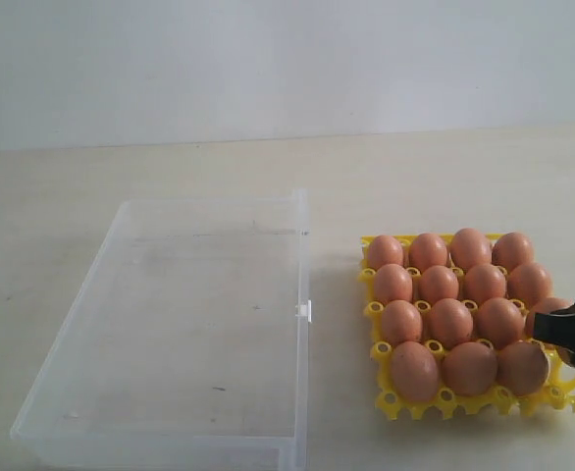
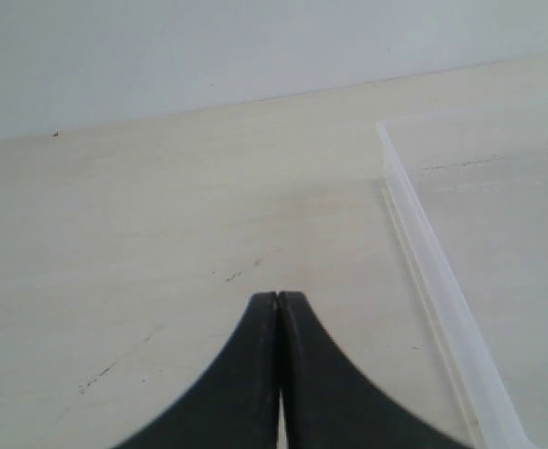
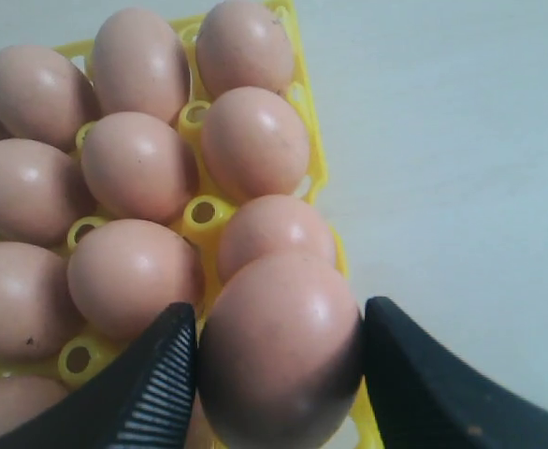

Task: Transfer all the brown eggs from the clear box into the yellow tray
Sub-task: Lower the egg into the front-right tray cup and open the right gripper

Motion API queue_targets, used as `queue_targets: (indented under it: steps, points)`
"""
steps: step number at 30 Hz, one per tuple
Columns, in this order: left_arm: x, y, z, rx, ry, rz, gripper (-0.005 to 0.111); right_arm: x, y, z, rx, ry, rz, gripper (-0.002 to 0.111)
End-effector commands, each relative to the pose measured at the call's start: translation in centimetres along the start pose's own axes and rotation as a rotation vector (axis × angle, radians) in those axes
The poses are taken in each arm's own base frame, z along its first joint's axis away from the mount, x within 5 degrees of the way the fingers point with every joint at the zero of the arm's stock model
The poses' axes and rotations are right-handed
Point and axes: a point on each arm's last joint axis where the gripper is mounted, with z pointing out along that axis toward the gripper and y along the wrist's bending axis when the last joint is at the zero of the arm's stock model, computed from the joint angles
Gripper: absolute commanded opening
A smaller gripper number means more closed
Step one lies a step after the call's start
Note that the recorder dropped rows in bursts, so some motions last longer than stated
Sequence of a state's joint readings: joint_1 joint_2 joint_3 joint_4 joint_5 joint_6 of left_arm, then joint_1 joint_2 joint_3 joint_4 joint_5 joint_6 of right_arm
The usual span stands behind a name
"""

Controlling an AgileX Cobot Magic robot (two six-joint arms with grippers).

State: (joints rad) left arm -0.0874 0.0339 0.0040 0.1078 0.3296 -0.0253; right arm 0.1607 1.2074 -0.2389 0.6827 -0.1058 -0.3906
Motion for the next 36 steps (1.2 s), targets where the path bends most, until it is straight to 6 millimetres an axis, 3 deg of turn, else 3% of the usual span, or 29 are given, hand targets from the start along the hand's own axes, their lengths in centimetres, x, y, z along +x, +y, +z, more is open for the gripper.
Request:
queue_targets:
  steps: [1,10,36]
  points:
    - [-0.3,0.0,0.0,0.004,-0.017,-0.007,0.0,0.4,-0.3,0.8,0.028,0.032,-0.009,0.0]
    - [-0.3,0.0,0.0,0.004,-0.017,-0.007,0.0,0.0,-0.6,1.3,0.063,-0.019,0.0,0.0]
    - [-0.3,0.0,0.0,0.004,-0.017,-0.007,0.0,0.9,-0.5,1.9,0.052,0.064,-0.012,0.0]
